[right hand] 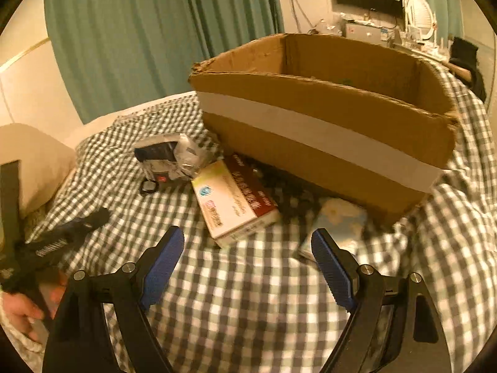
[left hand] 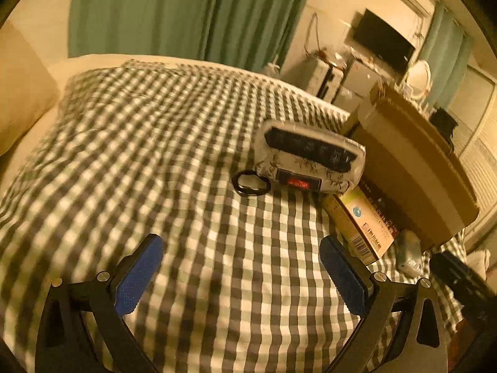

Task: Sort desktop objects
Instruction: 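Move both tools back over the bed toward the remaining items, then grasp the white-blue snack packet with the left tool while the right tool grasps the Amoxicillin box, then lift the snack packet and Amoxicillin box and carry them over the box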

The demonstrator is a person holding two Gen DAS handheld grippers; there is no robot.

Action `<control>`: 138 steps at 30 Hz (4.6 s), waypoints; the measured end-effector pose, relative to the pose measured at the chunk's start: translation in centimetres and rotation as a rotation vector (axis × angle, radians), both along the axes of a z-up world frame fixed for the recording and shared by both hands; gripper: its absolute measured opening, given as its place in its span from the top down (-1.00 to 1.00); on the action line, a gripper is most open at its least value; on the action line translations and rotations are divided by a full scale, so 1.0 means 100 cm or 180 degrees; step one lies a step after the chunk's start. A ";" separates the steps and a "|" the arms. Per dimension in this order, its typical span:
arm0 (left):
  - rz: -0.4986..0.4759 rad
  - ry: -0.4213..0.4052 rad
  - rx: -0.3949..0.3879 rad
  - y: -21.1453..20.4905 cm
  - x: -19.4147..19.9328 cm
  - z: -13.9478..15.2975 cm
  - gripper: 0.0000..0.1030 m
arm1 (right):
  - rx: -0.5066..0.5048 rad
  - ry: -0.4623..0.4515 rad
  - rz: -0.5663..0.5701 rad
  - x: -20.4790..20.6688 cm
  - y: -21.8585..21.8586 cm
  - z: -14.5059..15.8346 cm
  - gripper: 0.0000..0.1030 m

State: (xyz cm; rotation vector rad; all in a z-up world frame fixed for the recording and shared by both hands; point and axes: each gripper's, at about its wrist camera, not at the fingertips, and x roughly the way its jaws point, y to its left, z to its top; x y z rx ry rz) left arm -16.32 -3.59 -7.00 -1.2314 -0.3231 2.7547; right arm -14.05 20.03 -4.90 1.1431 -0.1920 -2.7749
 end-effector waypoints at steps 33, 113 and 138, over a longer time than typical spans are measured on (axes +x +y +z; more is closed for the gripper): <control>-0.0168 -0.0036 -0.0443 0.023 -0.009 -0.018 -1.00 | 0.0537 -0.0673 0.0432 -0.049 -0.039 -0.029 -0.52; -0.0322 -0.0204 0.1080 -0.085 0.066 0.016 0.65 | 0.0163 -0.0775 0.0115 -0.003 -0.020 -0.051 -0.46; -0.0980 0.0461 -0.0115 0.068 0.073 0.131 0.65 | 0.0043 0.0301 0.0118 0.075 -0.007 0.115 -0.45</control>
